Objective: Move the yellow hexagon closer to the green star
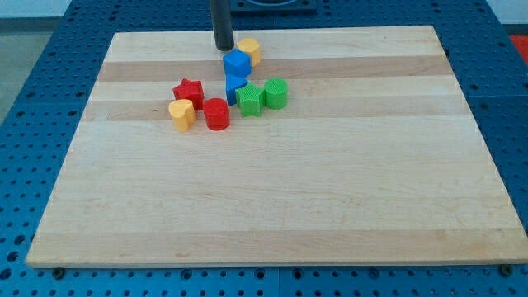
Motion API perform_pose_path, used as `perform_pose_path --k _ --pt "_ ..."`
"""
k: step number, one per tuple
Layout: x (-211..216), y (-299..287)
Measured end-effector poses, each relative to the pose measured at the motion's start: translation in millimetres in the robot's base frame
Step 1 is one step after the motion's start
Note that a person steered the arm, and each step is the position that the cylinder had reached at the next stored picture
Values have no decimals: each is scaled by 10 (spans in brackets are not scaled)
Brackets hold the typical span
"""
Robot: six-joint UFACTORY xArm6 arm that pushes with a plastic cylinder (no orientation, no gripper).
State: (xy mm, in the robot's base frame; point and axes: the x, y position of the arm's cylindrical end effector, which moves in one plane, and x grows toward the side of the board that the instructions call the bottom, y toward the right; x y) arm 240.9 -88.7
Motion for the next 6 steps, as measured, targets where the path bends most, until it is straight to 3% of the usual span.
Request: perform_pose_path --k 1,3,6 --pt "64 205" --pt "-250 502" --pt "280 626"
